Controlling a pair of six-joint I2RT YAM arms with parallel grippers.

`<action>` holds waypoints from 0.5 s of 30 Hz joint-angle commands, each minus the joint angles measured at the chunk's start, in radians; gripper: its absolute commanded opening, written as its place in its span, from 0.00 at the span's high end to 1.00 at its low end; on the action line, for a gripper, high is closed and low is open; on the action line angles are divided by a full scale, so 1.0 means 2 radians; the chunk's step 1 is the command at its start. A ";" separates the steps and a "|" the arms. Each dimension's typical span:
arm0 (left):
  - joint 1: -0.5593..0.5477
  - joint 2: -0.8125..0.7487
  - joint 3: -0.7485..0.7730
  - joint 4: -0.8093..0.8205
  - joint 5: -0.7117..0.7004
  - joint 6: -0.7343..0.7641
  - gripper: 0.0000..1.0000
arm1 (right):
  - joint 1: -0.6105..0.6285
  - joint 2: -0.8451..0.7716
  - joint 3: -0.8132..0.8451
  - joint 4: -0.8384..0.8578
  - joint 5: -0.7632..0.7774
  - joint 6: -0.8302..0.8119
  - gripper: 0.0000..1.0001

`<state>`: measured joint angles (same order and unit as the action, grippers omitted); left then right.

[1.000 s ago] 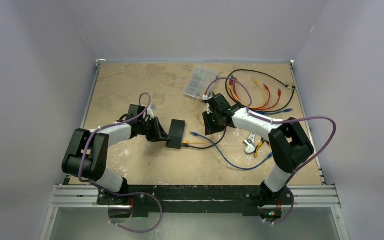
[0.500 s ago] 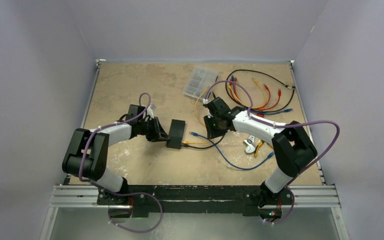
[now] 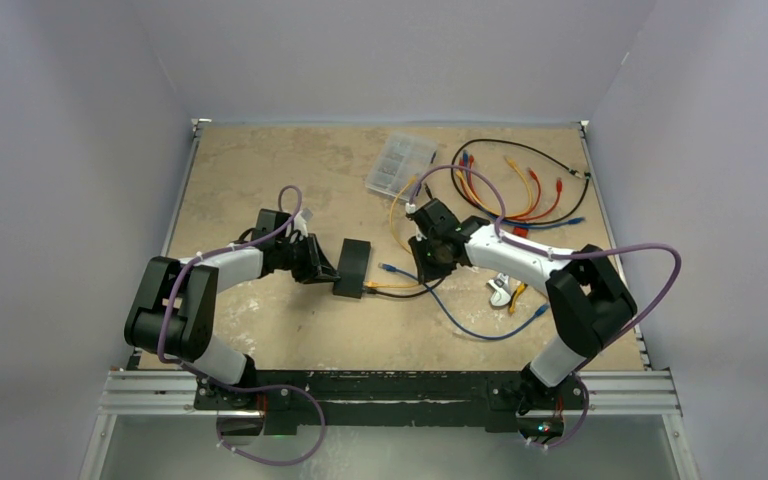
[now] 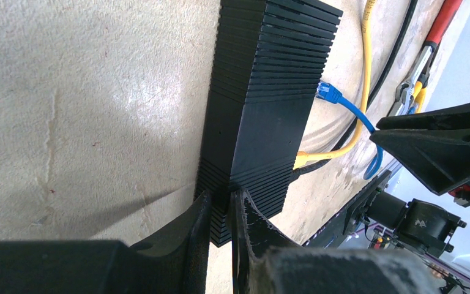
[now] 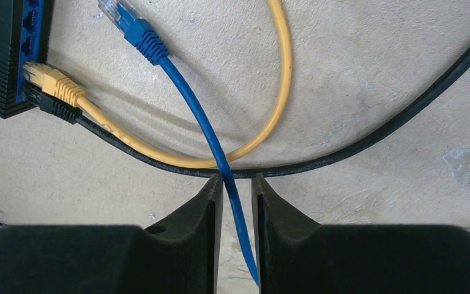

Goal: Pull the plug from the switch port
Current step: Pick up the connector from the center of the board.

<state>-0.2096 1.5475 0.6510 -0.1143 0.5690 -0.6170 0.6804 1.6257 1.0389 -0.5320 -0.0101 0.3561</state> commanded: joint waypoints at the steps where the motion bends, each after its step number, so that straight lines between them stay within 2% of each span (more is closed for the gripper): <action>1: 0.000 0.036 -0.024 -0.037 -0.129 0.042 0.91 | 0.008 -0.013 0.000 -0.010 0.016 0.004 0.74; 9: 0.000 0.037 -0.023 -0.037 -0.128 0.042 0.91 | 0.014 -0.012 0.006 -0.013 0.014 0.000 0.69; 12: 0.000 0.037 -0.023 -0.037 -0.127 0.043 0.91 | 0.015 -0.009 0.007 -0.013 0.020 -0.001 0.78; 15: 0.000 0.037 -0.023 -0.038 -0.127 0.043 0.91 | 0.014 -0.006 0.010 -0.014 0.027 -0.004 0.91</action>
<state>-0.2096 1.5475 0.6510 -0.1139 0.5690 -0.6167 0.7059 1.6257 1.0389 -0.5541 0.0063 0.3542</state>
